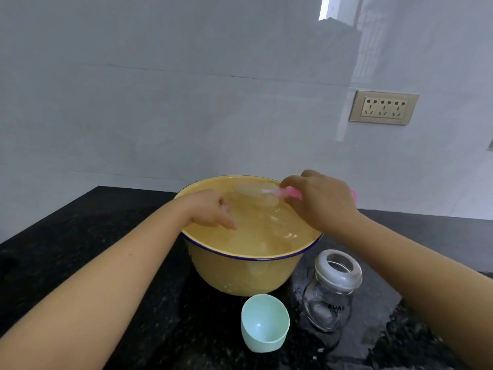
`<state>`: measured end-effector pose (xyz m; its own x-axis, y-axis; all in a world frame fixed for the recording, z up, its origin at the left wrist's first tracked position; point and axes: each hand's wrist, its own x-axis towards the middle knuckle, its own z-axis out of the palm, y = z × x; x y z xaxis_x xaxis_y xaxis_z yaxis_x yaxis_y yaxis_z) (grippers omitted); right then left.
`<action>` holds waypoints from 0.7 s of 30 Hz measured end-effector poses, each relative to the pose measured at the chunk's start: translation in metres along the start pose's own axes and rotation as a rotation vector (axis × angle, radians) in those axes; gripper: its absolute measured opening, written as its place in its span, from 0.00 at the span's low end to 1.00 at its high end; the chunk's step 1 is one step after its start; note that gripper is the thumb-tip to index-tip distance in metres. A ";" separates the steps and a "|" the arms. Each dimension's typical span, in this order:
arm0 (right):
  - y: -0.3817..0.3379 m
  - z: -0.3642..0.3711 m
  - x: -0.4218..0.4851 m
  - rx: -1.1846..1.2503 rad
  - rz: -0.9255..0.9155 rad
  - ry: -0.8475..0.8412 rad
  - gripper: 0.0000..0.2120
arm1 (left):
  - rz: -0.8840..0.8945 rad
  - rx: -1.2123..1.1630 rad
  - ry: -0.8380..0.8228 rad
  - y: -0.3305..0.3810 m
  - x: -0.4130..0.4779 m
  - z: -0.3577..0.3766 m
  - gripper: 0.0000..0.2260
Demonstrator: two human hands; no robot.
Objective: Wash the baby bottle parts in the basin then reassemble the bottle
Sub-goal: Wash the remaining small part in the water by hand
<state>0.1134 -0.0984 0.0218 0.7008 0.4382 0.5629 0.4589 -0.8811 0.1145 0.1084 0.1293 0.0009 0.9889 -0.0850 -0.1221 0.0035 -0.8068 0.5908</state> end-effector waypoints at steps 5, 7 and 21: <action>-0.020 -0.005 -0.012 0.014 -0.010 0.011 0.14 | -0.013 -0.263 0.064 -0.002 -0.001 0.000 0.18; -0.027 -0.006 -0.017 -0.032 -0.067 0.026 0.13 | 0.003 -0.291 0.065 -0.001 -0.002 0.000 0.11; -0.024 -0.034 -0.001 0.220 0.153 -0.012 0.16 | 0.023 -0.307 0.145 0.003 -0.009 -0.001 0.17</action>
<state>0.0833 -0.0840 0.0466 0.7770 0.3060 0.5502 0.4536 -0.8781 -0.1522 0.0999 0.1279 0.0042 1.0000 0.0007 -0.0046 0.0042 -0.5900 0.8074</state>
